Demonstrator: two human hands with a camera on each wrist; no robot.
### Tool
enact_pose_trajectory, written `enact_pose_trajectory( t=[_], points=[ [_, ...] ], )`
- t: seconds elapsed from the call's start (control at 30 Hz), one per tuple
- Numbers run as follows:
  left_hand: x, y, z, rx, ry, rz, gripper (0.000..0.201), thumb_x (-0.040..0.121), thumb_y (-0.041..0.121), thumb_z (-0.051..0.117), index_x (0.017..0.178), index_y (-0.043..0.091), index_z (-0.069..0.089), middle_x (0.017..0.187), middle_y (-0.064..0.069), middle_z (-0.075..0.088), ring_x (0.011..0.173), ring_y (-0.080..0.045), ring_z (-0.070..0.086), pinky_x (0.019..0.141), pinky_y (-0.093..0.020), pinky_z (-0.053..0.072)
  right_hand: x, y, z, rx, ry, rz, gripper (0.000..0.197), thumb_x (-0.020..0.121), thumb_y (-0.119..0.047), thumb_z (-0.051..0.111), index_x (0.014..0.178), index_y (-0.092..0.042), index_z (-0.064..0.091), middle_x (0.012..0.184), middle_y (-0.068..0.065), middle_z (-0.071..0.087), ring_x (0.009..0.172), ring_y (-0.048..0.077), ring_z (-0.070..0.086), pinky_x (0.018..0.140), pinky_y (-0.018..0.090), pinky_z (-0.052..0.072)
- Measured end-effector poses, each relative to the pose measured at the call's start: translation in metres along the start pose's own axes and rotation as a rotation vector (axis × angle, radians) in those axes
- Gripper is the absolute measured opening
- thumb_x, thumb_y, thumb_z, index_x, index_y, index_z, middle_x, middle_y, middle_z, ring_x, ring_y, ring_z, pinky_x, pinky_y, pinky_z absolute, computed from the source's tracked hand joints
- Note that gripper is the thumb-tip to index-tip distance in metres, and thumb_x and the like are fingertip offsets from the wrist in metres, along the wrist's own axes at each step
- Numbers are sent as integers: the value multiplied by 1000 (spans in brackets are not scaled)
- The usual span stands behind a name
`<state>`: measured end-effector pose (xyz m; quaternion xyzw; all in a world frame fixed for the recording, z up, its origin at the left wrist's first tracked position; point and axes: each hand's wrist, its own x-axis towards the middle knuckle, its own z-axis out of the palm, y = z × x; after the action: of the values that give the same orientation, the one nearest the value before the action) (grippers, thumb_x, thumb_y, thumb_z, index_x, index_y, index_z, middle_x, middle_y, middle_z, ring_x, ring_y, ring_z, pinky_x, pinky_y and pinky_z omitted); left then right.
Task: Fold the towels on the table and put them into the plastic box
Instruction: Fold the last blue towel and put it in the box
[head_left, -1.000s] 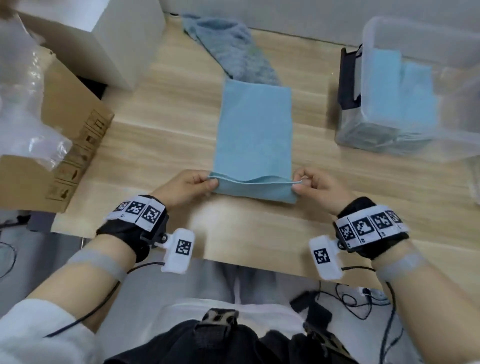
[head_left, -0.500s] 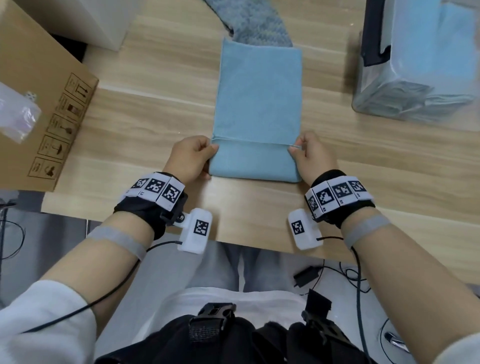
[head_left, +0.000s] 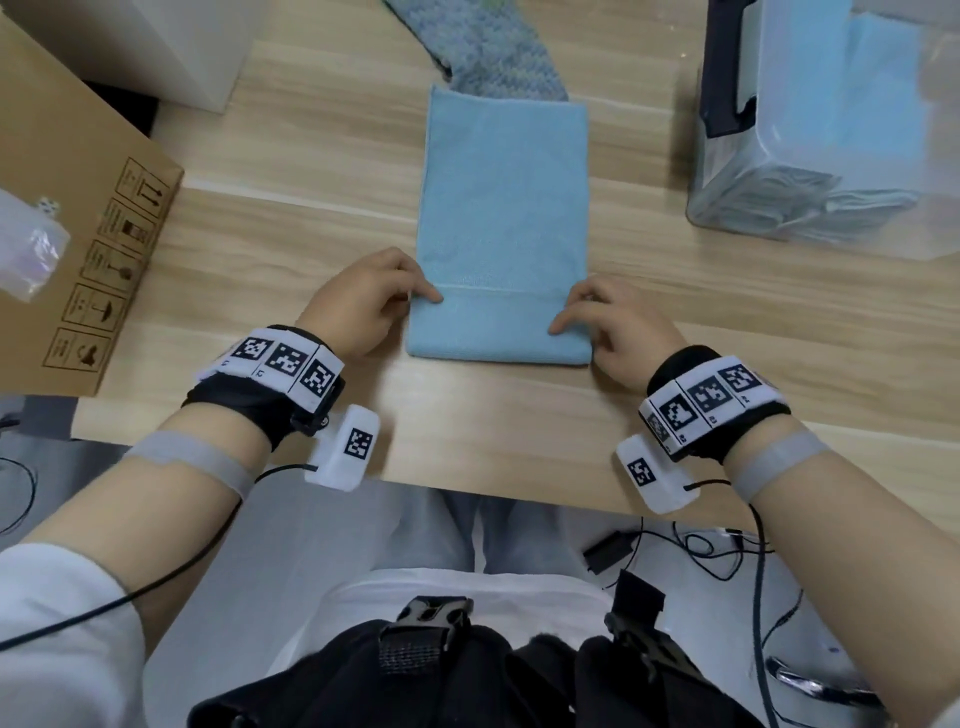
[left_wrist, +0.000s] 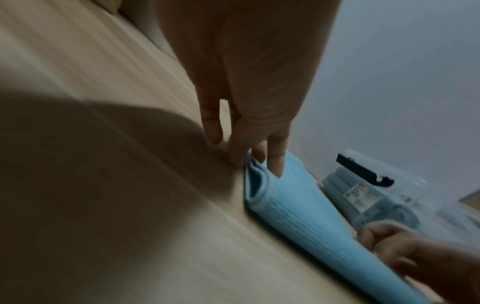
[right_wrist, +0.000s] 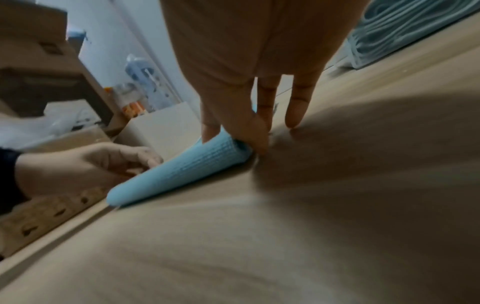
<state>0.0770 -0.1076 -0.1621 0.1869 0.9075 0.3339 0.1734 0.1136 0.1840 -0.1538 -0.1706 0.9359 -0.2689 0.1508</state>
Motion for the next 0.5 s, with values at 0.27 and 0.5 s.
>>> enact_pose_trajectory(
  t=[0.27,0.5],
  points=[
    [10,-8,-2,53,-53,38,45,70,-9,64,104,20,66,102,3,49,95,-20,48,88,-35,43,11,13,12,123,90,54,27,72,-2,63,93,-16,70,104,5,58,101,28,51,86,24,30],
    [14,13,-6,-468,-45,-295,24,87,-1,53,69,14,57,58,8,57,51,4,51,61,-16,40,19,2,0,697,189,344,13,87,-14,57,100,-17,58,99,1,61,87,4,58,87,27,44]
  ],
)
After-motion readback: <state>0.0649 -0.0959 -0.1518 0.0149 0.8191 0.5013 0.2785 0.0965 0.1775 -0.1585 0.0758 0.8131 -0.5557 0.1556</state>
